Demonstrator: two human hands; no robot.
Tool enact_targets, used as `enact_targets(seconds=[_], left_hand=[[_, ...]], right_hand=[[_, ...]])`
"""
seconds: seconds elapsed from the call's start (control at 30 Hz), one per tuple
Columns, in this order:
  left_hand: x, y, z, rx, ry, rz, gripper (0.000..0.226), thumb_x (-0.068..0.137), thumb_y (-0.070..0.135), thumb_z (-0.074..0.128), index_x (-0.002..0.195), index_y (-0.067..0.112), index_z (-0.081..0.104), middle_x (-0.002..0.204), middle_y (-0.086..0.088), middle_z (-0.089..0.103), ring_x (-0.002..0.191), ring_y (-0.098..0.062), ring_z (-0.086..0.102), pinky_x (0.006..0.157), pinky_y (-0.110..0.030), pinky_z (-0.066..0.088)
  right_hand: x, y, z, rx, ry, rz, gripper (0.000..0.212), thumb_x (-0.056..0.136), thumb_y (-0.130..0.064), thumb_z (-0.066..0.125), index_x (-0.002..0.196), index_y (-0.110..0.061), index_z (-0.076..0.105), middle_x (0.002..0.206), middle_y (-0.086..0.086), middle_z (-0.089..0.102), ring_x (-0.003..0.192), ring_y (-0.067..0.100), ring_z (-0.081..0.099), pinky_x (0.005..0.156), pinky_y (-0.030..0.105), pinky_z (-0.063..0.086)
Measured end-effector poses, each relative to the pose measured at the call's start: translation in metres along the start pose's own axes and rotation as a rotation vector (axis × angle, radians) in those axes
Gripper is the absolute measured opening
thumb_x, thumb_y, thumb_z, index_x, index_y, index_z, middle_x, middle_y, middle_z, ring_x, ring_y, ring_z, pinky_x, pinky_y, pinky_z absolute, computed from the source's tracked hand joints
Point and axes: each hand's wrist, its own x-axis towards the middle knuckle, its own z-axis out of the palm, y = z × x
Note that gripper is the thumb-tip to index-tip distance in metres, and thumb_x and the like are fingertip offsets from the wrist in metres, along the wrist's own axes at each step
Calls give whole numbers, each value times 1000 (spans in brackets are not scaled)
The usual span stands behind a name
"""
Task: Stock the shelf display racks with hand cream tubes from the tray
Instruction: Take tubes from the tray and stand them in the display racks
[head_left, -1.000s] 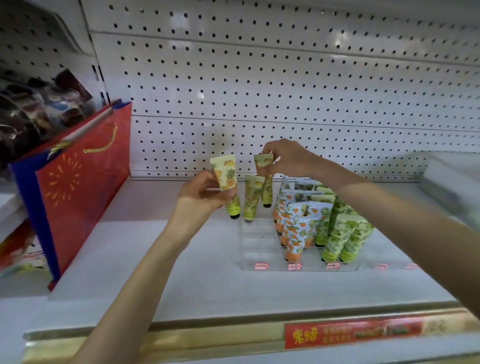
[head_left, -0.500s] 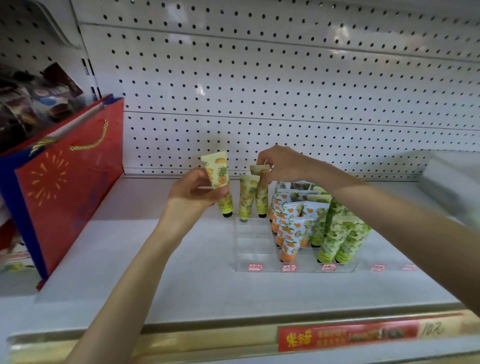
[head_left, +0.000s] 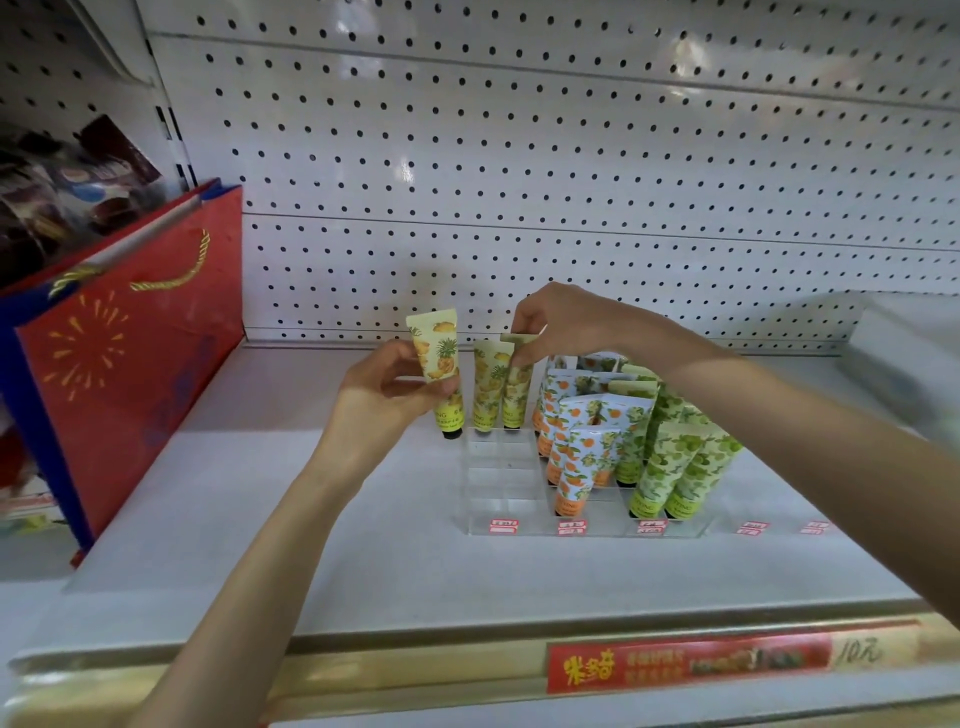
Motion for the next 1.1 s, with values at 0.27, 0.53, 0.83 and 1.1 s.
enact_targets(seconds=[0.27,0.53,0.83,1.1], left_hand=[[-4,-1,1,18,-3,20,22,78,9,71,85,27,63,80,19,69,77,1,65,70,-17,54],[-6,2,5,25,-27,30,21,78,10,71,86,27,63,80,21,70,78,-1,65,75,-21,55],[-13,7,15,73,-50,81,20,76,18,72,95,25,68,84,22,70,78,0,63,72,-13,50],[-25,12,12,392,-77,102,39,82,47,58,116,28,61,109,18,65,102,-1,57,87,-21,45]], right_hand=[[-11,1,-11,96,-31,-4,23,81,-25,72,96,-11,61,105,11,68,87,15,58,69,13,39],[-19,-5,-28,212,132,-70,18,87,-21,65,99,-8,66,93,-2,67,84,13,63,68,13,42],[-46,-44,-14,337,36,-349,20,84,-16,69,100,-4,66,87,-4,66,71,-8,60,74,14,48],[-45,-40,-8,216,106,-326,11,79,-12,73,88,-12,67,77,-10,63,66,-9,56,76,20,48]])
